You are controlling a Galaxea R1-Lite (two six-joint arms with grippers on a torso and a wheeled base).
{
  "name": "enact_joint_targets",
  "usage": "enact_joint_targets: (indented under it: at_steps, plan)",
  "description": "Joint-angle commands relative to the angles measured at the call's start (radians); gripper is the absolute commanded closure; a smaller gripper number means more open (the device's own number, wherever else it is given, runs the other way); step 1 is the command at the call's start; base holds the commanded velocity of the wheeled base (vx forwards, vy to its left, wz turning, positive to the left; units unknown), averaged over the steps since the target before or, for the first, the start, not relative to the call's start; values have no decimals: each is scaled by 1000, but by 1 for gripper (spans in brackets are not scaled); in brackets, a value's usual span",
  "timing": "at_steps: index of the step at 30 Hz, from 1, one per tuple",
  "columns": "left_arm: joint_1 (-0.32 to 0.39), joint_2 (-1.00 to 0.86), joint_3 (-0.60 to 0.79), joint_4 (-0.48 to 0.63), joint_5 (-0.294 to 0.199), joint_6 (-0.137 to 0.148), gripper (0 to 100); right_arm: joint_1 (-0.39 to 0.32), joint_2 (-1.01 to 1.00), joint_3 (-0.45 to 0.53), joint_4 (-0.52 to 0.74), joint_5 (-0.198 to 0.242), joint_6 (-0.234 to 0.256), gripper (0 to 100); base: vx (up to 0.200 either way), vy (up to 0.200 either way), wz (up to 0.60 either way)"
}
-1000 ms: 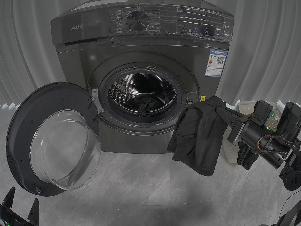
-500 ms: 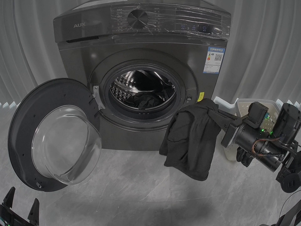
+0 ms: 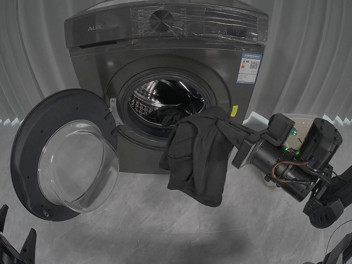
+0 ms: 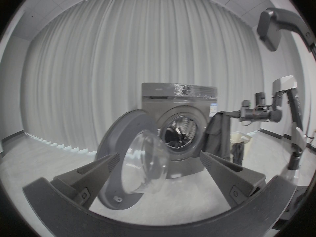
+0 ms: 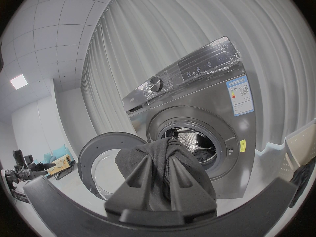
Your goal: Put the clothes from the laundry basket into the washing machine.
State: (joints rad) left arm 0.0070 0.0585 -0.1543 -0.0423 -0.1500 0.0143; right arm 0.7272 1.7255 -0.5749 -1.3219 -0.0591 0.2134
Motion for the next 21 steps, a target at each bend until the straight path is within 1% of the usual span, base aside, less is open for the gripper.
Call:
enact_joint_targets:
  at_steps: [1,2,3,4,6,7,9,10,11,13,14,15,16,18,21]
  plan:
    - [10,265,-48,-27,-214,18,0,35,81,-97,3,4,23,100,0,0,0]
    - [10,265,-48,-27,-214,18,0,35,81,-97,3,4,23,100,0,0,0]
    - [-2,385,-51,-93,-269,19,0,27,94,-118,10,7,26,100,0,0,0]
    - [-5,437,-51,-131,-276,19,0,26,98,-129,12,5,26,100,0,0,0]
    - [-7,445,-51,-137,-276,21,0,26,100,-131,12,5,26,100,0,0,0]
    - [-33,595,-50,-249,-276,32,0,20,121,-161,12,5,27,100,0,0,0]
    - [-78,681,-50,-317,-275,33,0,12,134,-171,9,4,29,100,0,0,0]
    - [-82,687,-50,-323,-275,33,0,12,135,-171,9,4,29,100,0,0,0]
    - [-137,774,-50,-407,-266,27,0,9,146,-181,7,1,29,100,0,0,0]
    - [-183,831,-51,-461,-263,16,0,9,155,-194,7,-1,29,100,0,0,0]
    - [-191,839,-53,-467,-263,15,0,9,157,-195,7,-1,29,100,0,0,0]
    - [-239,902,-61,-499,-263,3,0,9,163,-198,7,-2,29,100,0,0,0]
    - [-268,937,-70,-508,-264,-11,0,9,164,-198,7,-2,29,100,0,0,0]
    - [-317,991,-85,-525,-264,-27,0,6,164,-198,7,-2,29,100,0,0,0]
    - [-317,991,-85,-525,-264,-27,0,6,164,-198,7,-2,29,100,0,0,0]
